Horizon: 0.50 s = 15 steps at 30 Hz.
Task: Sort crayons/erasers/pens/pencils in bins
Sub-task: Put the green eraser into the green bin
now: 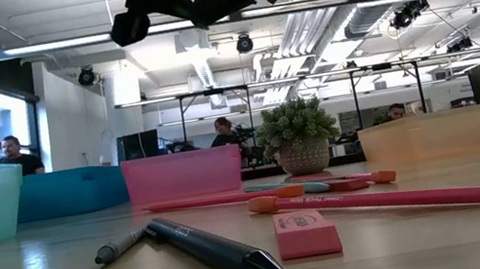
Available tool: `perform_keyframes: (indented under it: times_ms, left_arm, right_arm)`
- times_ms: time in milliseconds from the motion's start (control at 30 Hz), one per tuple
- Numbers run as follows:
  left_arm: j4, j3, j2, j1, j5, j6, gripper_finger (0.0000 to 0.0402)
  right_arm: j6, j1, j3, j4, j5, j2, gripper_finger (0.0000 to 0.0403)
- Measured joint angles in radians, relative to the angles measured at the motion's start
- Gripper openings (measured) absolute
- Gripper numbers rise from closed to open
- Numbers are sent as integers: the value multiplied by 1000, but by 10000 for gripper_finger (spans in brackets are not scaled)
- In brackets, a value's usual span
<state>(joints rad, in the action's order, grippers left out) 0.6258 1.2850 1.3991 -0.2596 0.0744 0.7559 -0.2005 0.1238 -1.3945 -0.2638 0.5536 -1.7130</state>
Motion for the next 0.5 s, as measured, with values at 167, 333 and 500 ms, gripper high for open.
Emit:
perform_keyframes:
  times_ms: [167, 333, 500]
  left_arm:
    - [20, 0, 0, 0, -19, 0, 8]
    - [91, 0, 0, 0, -73, -15, 8]
    - [136, 0, -7, 6, -88, -27, 8]
  right_arm:
    - [0, 0, 0, -5, -5, 0, 127]
    - [-2, 0, 0, -18, -44, 15, 143]
    - [-7, 0, 0, -59, -62, 39, 145]
